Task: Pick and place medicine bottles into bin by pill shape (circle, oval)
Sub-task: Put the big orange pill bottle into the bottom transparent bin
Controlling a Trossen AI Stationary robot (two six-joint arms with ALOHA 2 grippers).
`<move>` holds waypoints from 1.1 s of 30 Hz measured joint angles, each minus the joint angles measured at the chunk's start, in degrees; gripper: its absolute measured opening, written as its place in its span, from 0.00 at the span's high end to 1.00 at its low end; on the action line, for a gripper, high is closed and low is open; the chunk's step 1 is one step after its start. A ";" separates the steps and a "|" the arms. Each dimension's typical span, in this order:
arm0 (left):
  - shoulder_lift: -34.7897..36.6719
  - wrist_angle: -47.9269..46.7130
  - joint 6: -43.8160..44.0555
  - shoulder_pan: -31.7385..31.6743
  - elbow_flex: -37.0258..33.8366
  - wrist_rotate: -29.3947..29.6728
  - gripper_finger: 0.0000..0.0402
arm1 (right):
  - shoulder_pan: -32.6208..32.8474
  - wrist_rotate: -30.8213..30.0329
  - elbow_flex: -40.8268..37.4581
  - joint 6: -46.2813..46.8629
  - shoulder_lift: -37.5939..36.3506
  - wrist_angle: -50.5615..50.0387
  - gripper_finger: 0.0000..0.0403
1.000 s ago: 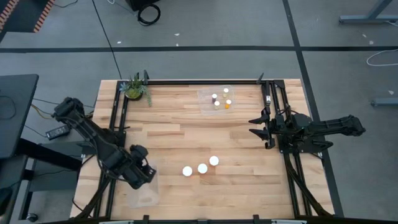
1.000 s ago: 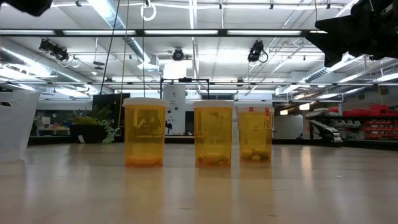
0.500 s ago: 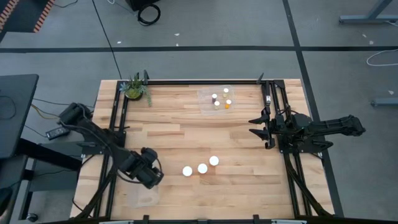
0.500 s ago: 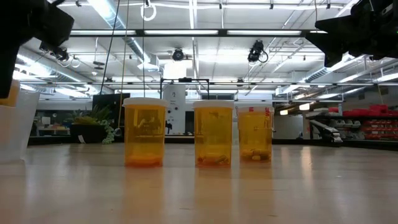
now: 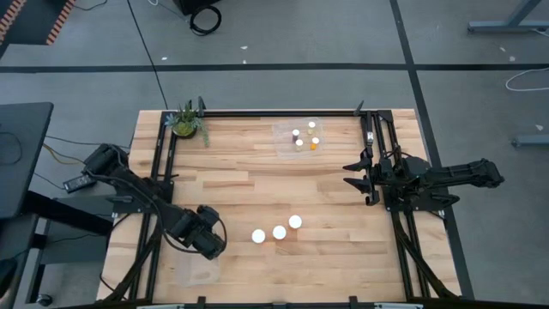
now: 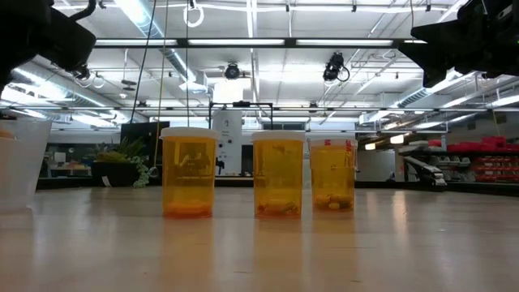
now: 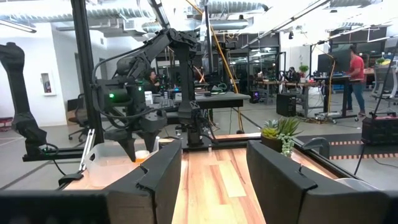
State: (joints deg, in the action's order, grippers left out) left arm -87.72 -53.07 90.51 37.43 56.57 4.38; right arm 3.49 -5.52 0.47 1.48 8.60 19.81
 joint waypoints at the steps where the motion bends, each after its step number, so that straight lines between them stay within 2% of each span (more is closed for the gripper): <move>1: 0.00 -0.32 -0.75 -0.02 0.36 -0.48 0.25 | 0.00 0.02 0.00 0.00 0.00 0.00 0.53; 4: 0.00 -3.28 -2.20 -0.04 3.36 -1.15 0.24 | 0.00 0.02 0.00 0.00 0.00 0.00 0.53; 8: 0.02 -12.04 -2.73 -0.50 9.34 -0.92 0.27 | 0.02 0.01 0.00 0.00 0.00 -0.01 0.53; 11: 0.02 -15.55 -2.80 -1.02 13.18 1.70 0.29 | 0.02 0.02 0.00 0.00 0.00 0.00 0.53; 14: 0.00 -13.64 -4.44 -2.17 14.80 4.41 0.30 | 0.02 0.02 -0.02 0.00 0.00 0.00 0.53; 18: -1.74 -7.78 -9.46 -5.11 14.76 4.02 0.31 | 0.02 0.02 0.00 0.00 0.00 0.00 0.53; 26: -8.54 4.41 -22.20 -11.02 14.74 -2.96 0.32 | 0.00 0.01 -0.02 0.00 0.01 0.00 0.53; 33: -13.16 11.61 -26.67 -13.05 14.74 -6.69 0.32 | 0.00 0.02 -0.02 0.00 0.00 0.00 0.53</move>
State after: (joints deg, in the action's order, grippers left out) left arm -100.88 -41.46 63.84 24.38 71.31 -2.31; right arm 3.49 -5.50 0.45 1.48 8.60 19.81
